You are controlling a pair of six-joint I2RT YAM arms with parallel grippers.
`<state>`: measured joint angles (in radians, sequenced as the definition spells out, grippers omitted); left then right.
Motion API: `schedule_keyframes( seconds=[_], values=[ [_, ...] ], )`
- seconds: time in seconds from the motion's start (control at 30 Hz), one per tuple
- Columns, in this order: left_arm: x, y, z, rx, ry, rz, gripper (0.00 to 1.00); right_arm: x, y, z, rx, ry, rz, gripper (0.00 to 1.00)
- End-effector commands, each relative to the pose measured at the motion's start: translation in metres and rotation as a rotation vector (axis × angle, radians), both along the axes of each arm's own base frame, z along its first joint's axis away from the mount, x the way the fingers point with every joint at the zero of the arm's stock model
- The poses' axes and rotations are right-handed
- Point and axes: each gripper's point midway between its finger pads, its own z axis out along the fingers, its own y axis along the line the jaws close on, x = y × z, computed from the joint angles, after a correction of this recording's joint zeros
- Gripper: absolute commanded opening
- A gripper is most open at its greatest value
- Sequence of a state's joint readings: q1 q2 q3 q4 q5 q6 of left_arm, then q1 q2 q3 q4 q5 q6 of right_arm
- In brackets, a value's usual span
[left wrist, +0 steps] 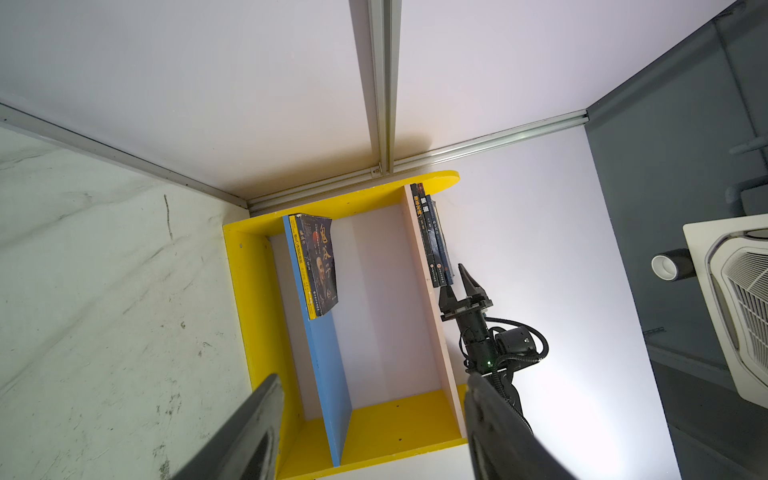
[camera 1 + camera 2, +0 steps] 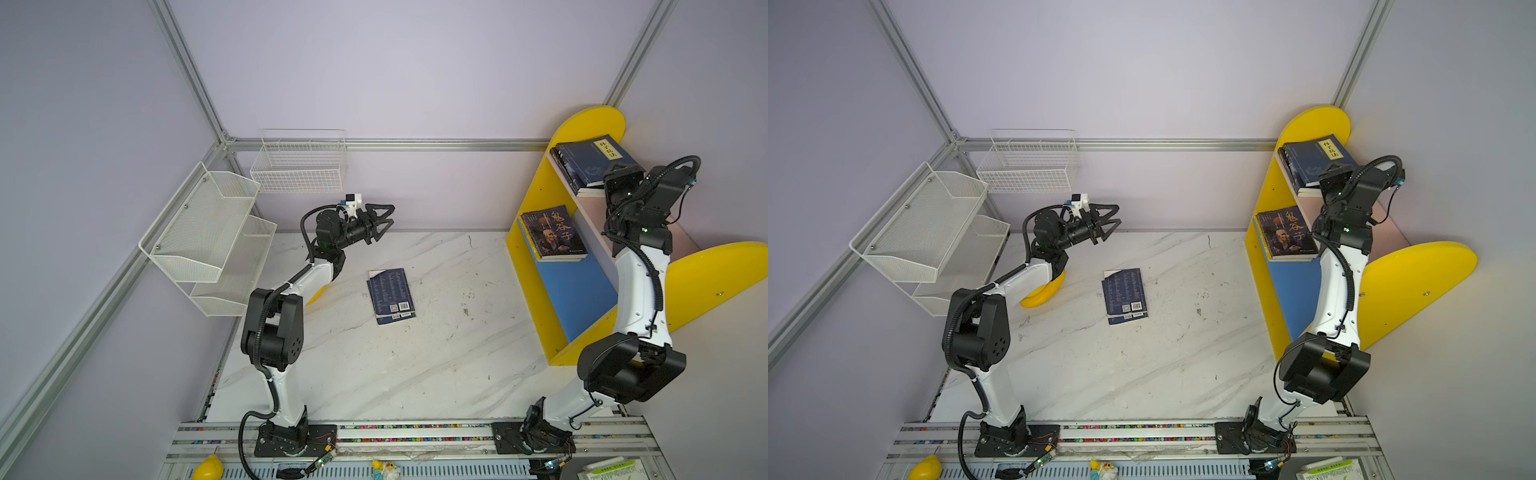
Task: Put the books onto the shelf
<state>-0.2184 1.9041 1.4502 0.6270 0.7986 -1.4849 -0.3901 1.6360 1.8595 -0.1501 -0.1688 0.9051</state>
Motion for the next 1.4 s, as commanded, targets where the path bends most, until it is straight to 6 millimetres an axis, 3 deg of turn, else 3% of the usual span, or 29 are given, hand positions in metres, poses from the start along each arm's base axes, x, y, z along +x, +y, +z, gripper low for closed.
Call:
schedule_keyframes(
  seconds=[0.0, 0.07, 0.17, 0.5, 1.03, 1.37],
  values=[
    [-0.001, -0.002, -0.01, -0.006, 0.011, -0.001, 0.68, -0.016, 0.001, 0.015, -0.029, -0.017, -0.006, 0.35],
    [-0.001, -0.004, -0.012, -0.006, 0.016, -0.001, 0.68, -0.016, 0.002, 0.015, -0.019, -0.029, -0.002, 0.22],
    [-0.002, -0.005, -0.013, -0.005, 0.017, -0.004, 0.68, -0.018, 0.002, 0.018, 0.002, -0.062, -0.005, 0.14],
    [-0.005, -0.004, -0.017, -0.003, 0.026, 0.002, 0.68, -0.019, -0.003, 0.022, 0.068, -0.159, -0.03, 0.07],
    [-0.009, -0.005, -0.019, -0.002, 0.031, -0.005, 0.68, 0.0, 0.002, 0.017, 0.089, -0.164, -0.012, 0.07],
    [-0.012, -0.005, -0.02, -0.001, 0.033, -0.004, 0.68, 0.01, -0.005, 0.014, 0.098, -0.163, -0.039, 0.11]
  ],
)
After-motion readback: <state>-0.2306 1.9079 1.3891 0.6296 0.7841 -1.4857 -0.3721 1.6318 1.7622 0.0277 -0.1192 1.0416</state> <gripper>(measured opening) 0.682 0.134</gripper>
